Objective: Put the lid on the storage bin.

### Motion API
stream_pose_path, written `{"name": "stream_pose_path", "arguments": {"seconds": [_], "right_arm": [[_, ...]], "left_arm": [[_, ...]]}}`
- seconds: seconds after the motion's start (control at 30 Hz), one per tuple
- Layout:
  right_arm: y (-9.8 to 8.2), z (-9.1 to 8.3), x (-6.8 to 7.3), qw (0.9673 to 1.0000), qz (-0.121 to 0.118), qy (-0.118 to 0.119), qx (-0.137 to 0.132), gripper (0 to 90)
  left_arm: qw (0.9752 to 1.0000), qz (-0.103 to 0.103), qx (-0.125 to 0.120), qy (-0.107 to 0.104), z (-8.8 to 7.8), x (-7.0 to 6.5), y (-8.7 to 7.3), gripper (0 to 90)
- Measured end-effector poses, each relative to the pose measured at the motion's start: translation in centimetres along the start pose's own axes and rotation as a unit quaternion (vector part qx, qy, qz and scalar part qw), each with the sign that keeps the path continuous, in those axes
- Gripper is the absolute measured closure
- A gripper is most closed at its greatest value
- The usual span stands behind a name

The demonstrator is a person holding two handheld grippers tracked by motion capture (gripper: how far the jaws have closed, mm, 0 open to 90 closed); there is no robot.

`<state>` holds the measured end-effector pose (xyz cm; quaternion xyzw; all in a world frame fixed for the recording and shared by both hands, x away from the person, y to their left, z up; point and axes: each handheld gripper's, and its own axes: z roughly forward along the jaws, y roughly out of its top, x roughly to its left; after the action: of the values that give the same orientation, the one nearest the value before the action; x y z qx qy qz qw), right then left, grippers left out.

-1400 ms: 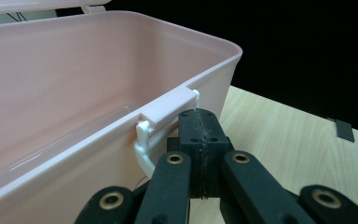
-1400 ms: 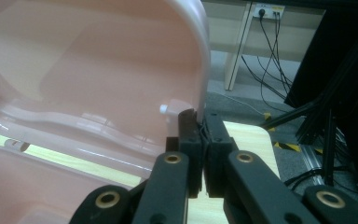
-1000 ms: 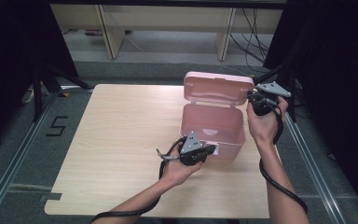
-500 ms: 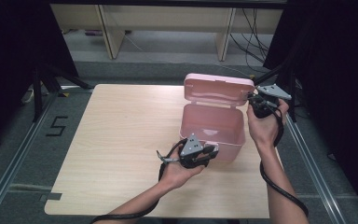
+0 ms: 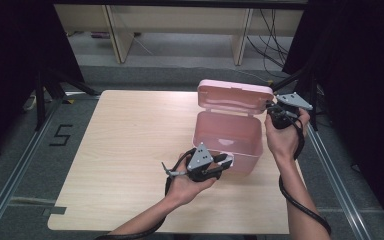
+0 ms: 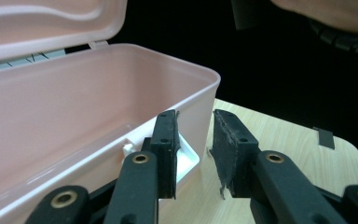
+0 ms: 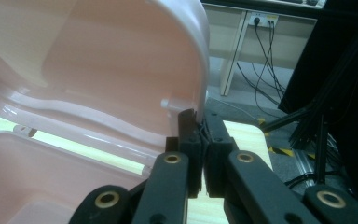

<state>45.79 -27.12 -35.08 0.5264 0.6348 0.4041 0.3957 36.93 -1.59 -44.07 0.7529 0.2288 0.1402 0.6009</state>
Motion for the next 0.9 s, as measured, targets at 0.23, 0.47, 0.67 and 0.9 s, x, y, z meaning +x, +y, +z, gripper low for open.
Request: {"name": "stream_pose_path", "arguments": {"seconds": [0.23, 0.47, 0.67, 0.9], "right_arm": [[-0.5, -0.3, 0.1, 1.0, -0.003, -0.002, -0.007, 88.9], [-0.9, -0.6, 0.3, 0.9999, -0.009, -0.003, -0.011, 88.9], [-1.2, -0.8, 0.4, 0.9999, -0.009, -0.003, -0.013, 88.9], [-1.5, -1.1, 0.5, 0.9997, -0.017, -0.006, -0.016, 88.9]], "left_arm": [[0.9999, -0.005, -0.009, 0.012, -1.5, 0.6, 0.3, 69.6], [0.9995, -0.01, -0.019, 0.024, -2.8, 1.3, 0.6, 69.8], [0.999, -0.015, -0.023, 0.037, -3.6, 2.1, 0.8, 69.9], [0.9979, -0.023, -0.028, 0.053, -4.5, 3.0, 1.0, 70.3]]}}
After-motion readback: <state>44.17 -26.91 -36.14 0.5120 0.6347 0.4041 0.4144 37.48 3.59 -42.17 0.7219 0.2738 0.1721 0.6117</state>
